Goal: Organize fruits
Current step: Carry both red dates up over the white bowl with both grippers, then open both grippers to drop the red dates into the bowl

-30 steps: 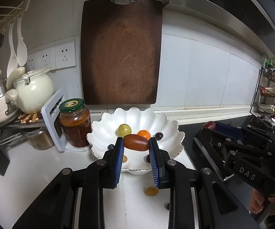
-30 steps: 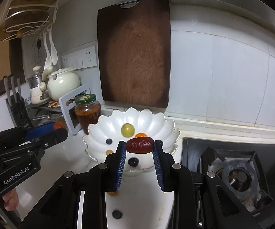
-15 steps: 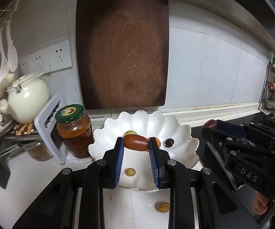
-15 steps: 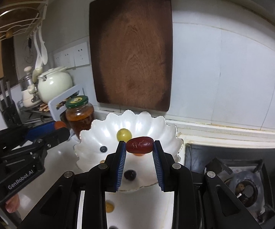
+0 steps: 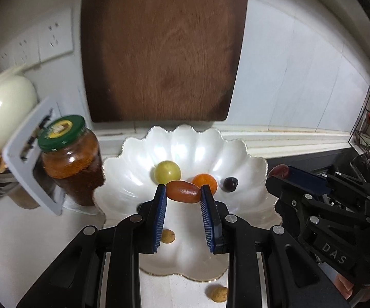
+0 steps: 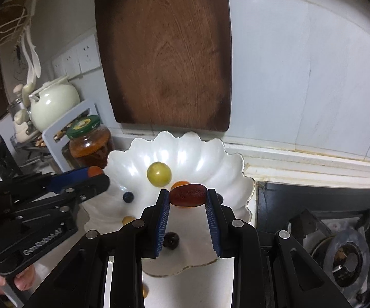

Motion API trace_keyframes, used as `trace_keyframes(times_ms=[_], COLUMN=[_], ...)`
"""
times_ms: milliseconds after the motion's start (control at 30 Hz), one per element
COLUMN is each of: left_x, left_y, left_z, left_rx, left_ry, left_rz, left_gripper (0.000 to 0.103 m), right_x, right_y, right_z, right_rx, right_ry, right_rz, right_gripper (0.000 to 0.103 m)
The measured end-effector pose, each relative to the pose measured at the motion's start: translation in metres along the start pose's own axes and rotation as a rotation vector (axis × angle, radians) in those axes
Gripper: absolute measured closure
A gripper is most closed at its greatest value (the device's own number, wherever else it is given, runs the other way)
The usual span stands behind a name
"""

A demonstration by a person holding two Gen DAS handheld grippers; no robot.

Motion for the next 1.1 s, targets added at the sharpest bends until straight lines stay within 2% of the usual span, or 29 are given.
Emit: trace_keyframes(times_ms=[500,567,600,633,700,900,1100], left_x=[-0.018,-0.020,-0.021,-0.021,-0.022,-0.022,-0.015], left_y=[-0.006,-0.008,-0.009,-0.011,-0.012,-0.017,-0.019], left_z=[0.052,0.054,0.054,0.053,0.053,0.043,0.017], left_rx=[-0.006,-0.001,0.004,0.010,0.024,0.064,0.098], left_ry=[-0.146,-0.154,-0.153,-0.148,-0.151,-0.142,-0.093], left_rz=[0.020,0.024,0.023,0.024,0.030,0.046,0.085], left_gripper=[0.074,0.064,0.056,0.054,0.052,0.041,0.041], right_x=[-0.021,-0.024,-0.026,-0.028,-0.031,-0.031,-0.024], right_y=[0.009,0.012,0.013,0.015,0.018,0.023,0.017], right_z=[0.039,0.042,0.043,0.044,0.045,0.037,0.022], right_rx=[-0.014,-0.016,-0.020,-0.025,-0.033,-0.064,-0.065], right_ry=[-0.126,-0.141,-0.151,-0.159,-0.162,-0.149,-0.121], right_rz=[0.014,0.022,0.028,0.036,0.047,0.050,0.015], right_gripper=[0.072,0.072,0.071,0.069,0.062,0.059,0.059])
Point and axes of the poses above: each gripper's, at about its wrist camera, not at the fingertips, and z roughly the way its jaws point, y to its right, x to its top, the point moved 9 cm from there along z, roughly the way its jaws point, and after that the axes turned 13 degrees about y, right-handed, at the moved point
